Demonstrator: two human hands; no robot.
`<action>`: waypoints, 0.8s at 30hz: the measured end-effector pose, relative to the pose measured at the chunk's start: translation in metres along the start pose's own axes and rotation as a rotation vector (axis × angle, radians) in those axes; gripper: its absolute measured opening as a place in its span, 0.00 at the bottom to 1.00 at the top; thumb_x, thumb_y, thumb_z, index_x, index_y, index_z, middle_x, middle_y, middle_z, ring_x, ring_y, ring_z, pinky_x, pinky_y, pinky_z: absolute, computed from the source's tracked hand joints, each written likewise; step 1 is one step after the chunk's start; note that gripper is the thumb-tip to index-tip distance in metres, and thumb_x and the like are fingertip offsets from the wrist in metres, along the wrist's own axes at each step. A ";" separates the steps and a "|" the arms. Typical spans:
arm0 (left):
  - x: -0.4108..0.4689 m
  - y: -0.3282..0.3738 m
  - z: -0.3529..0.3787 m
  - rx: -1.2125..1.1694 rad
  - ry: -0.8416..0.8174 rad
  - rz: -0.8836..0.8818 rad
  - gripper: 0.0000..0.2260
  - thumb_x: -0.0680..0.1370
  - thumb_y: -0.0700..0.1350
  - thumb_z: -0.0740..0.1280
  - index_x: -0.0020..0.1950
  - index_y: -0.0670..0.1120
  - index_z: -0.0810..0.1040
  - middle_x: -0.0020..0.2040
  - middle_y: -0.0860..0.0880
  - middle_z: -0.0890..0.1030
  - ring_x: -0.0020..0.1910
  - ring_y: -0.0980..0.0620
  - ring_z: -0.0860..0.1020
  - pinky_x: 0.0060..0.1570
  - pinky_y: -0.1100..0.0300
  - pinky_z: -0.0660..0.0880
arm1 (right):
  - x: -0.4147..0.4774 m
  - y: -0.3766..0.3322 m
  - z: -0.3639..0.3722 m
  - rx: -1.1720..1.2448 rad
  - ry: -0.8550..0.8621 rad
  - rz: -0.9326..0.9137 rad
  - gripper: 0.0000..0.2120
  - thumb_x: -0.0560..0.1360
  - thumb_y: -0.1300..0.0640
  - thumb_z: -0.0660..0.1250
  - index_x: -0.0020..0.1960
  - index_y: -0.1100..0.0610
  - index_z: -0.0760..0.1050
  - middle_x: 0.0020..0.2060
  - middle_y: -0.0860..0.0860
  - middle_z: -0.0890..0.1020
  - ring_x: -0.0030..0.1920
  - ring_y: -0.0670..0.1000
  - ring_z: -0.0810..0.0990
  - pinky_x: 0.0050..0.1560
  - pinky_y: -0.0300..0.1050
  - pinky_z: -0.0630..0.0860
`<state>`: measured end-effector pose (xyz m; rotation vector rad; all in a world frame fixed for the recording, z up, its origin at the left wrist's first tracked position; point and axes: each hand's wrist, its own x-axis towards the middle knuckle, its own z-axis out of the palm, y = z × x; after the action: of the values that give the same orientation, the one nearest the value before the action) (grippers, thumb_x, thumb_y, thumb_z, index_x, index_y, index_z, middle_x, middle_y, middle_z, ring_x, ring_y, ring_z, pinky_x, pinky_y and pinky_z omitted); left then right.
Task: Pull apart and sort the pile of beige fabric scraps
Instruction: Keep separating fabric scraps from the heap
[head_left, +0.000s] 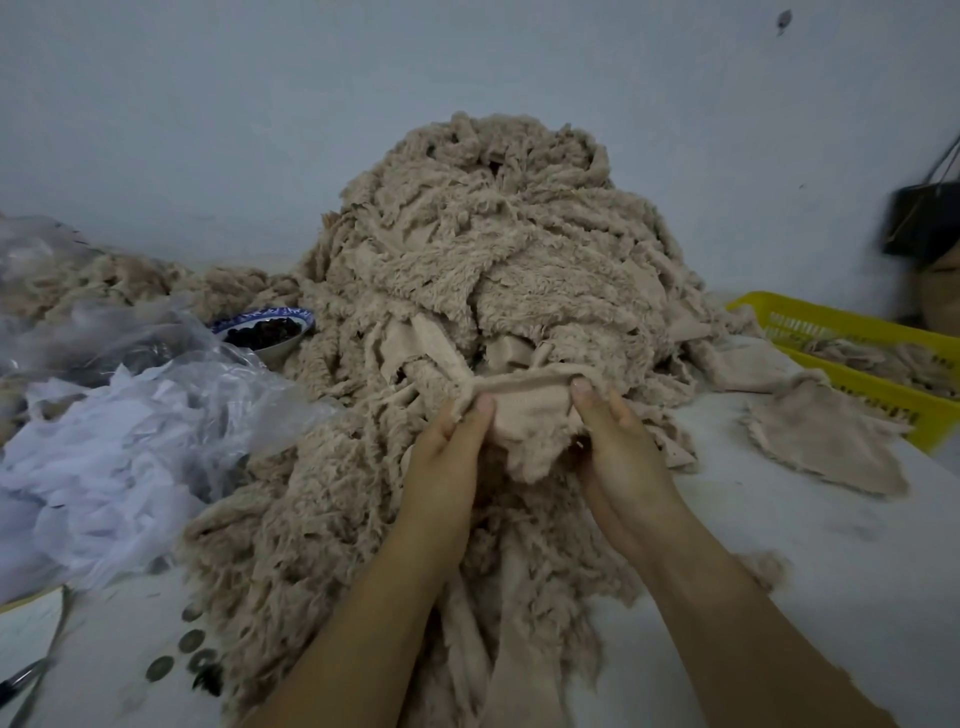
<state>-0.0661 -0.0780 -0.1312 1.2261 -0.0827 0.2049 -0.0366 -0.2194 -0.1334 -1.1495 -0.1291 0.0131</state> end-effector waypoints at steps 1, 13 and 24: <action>0.000 0.002 0.000 -0.055 0.001 -0.044 0.10 0.81 0.48 0.65 0.54 0.50 0.86 0.54 0.47 0.86 0.56 0.49 0.84 0.56 0.52 0.79 | 0.000 0.000 0.002 0.010 0.002 -0.003 0.28 0.76 0.43 0.66 0.71 0.55 0.73 0.66 0.53 0.79 0.66 0.53 0.78 0.68 0.56 0.73; 0.006 -0.001 -0.012 0.942 0.014 0.522 0.08 0.82 0.54 0.61 0.46 0.54 0.74 0.40 0.61 0.72 0.40 0.63 0.72 0.46 0.61 0.70 | -0.009 -0.002 0.009 -0.052 -0.231 0.024 0.23 0.76 0.46 0.65 0.67 0.59 0.76 0.57 0.56 0.84 0.58 0.55 0.83 0.53 0.46 0.81; 0.009 0.001 -0.023 0.995 0.079 0.277 0.20 0.81 0.52 0.66 0.34 0.46 0.63 0.28 0.51 0.64 0.27 0.54 0.62 0.31 0.56 0.58 | 0.012 -0.024 -0.022 0.463 0.306 -0.010 0.17 0.85 0.55 0.55 0.69 0.61 0.74 0.59 0.59 0.83 0.57 0.54 0.84 0.45 0.45 0.83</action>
<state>-0.0583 -0.0551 -0.1365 2.1955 -0.0842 0.5786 -0.0234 -0.2484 -0.1189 -0.6773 0.1363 -0.1354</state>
